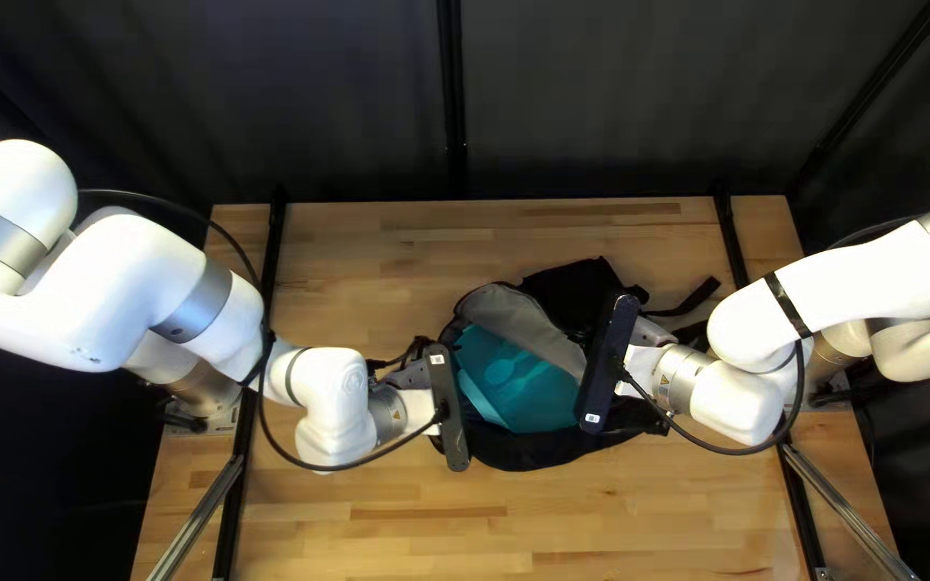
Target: Remove a lunch box from a kids backpack
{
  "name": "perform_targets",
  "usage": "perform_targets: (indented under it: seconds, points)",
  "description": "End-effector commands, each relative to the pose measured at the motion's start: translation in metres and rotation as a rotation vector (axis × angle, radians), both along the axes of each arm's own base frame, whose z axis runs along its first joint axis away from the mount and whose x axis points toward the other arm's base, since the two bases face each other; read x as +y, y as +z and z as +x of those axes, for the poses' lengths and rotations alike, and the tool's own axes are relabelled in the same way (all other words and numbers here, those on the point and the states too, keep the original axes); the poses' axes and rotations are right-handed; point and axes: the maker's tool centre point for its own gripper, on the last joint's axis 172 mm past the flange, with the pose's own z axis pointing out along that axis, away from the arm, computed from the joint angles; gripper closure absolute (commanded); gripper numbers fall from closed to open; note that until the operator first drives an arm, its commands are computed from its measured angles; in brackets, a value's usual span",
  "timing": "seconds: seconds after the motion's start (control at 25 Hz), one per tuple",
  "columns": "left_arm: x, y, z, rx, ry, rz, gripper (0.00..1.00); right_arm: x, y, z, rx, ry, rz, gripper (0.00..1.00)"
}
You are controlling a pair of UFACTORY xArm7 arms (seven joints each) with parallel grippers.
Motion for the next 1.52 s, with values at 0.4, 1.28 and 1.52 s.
perform_targets:
  seconds: [0.4, 1.28, 1.52]
  points:
    - [-0.023, 0.002, 0.002, 0.155, -0.034, 0.12, 0.0, -0.001, -0.005, 0.005, 0.013, 0.005, 0.006, 1.0]
    - [-0.009, 0.005, 0.018, 0.15, -0.13, 0.15, 0.0, -0.005, -0.012, 0.002, 0.044, -0.003, 0.023, 1.0]
    - [-0.004, 0.013, 0.022, 0.139, -0.132, 0.163, 0.0, -0.005, -0.014, 0.006, 0.046, 0.002, 0.026, 1.0]
